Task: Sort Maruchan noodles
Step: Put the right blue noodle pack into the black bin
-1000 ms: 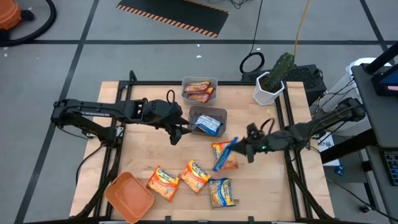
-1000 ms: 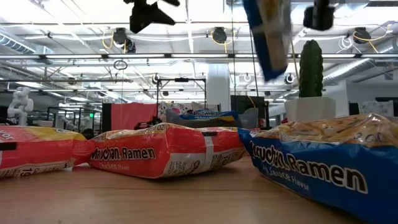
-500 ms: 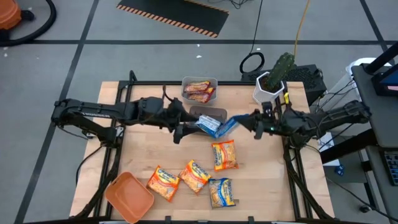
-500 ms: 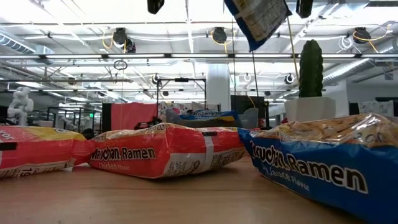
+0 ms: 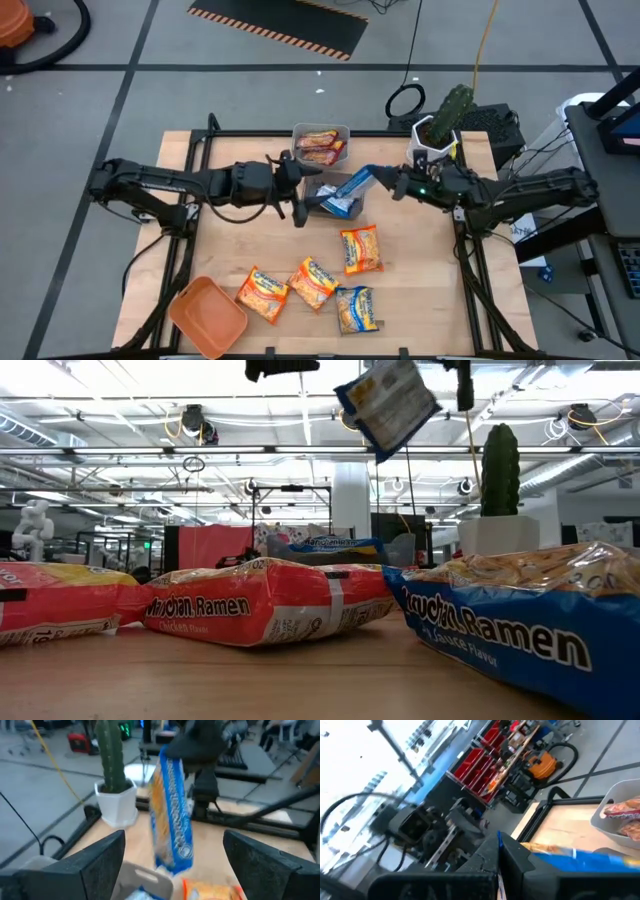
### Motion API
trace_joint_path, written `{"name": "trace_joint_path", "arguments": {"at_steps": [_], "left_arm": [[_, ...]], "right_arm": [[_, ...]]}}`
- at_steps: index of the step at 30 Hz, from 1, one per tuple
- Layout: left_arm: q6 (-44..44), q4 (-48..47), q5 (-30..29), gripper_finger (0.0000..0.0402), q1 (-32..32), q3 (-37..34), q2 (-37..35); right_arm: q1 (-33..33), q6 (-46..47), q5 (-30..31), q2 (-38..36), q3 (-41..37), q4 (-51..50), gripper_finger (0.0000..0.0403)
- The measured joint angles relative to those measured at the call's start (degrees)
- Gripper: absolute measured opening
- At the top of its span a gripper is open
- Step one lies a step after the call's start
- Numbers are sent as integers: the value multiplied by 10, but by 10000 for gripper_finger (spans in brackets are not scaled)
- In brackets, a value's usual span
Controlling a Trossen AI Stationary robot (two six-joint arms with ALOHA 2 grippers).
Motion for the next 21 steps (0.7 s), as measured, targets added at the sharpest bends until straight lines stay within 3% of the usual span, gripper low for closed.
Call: {"name": "trace_joint_path", "arguments": {"at_steps": [12, 17, 21], "left_arm": [[24, 26, -60, 342, 42, 1, 45], [-1, 27, 20, 342, 64, 1, 55], [-6, 23, 42, 342, 68, 0, 59]], "right_arm": [[-45, 39, -15, 70, 0, 93, 0], [-49, 49, -17, 95, 0, 117, 0], [-52, 49, -16, 115, 0, 164, 0]]}}
